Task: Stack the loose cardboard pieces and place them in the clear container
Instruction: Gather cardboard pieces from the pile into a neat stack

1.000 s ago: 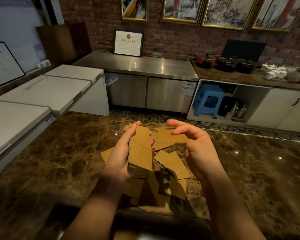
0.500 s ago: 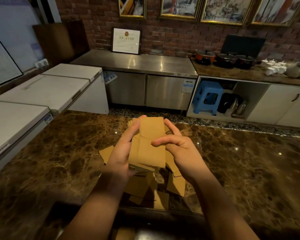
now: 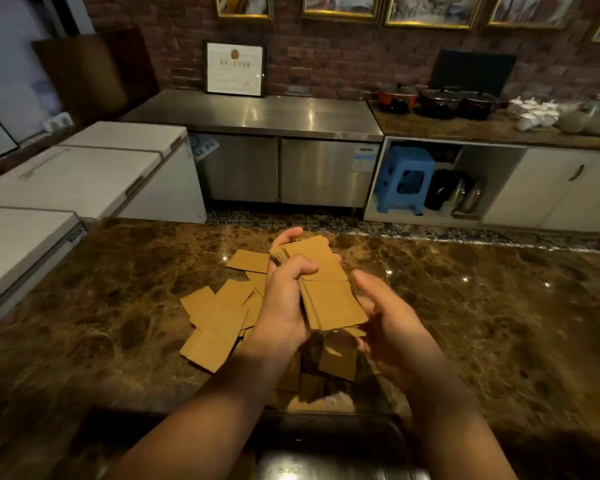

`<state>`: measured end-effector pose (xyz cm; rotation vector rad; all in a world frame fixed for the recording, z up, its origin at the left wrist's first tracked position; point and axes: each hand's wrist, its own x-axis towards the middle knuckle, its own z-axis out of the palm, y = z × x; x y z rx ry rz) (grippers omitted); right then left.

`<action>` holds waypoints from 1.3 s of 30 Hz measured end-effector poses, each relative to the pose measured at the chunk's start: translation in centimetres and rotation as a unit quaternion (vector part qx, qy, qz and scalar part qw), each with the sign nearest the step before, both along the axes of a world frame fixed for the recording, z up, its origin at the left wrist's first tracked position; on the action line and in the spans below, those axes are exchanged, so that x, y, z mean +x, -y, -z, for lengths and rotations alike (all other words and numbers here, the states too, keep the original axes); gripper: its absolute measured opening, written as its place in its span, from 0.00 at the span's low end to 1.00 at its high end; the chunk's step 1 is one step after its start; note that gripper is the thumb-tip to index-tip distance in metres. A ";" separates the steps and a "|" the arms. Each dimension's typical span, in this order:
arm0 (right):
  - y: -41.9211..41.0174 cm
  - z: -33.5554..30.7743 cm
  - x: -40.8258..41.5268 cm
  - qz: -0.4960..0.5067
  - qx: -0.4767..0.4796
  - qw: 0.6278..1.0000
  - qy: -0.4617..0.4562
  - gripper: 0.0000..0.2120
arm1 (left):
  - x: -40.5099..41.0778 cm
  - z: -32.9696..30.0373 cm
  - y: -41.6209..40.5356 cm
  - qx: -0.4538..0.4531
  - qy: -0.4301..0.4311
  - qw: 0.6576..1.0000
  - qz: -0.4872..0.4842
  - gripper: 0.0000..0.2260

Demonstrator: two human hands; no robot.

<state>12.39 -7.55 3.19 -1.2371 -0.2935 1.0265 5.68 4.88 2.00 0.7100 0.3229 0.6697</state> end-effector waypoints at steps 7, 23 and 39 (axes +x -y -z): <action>5.7 4.4 1.3 0.087 0.076 0.983 -0.141 0.17 | 5.2 2.4 5.3 0.150 -0.056 0.984 0.076 0.30; 12.4 12.3 5.1 0.195 -0.208 0.846 0.450 0.25 | 9.4 10.9 8.3 0.281 -0.248 0.912 0.168 0.15; 8.9 14.8 5.5 0.481 -0.037 0.859 0.171 0.16 | 10.6 12.7 9.3 0.231 -0.182 0.945 0.141 0.09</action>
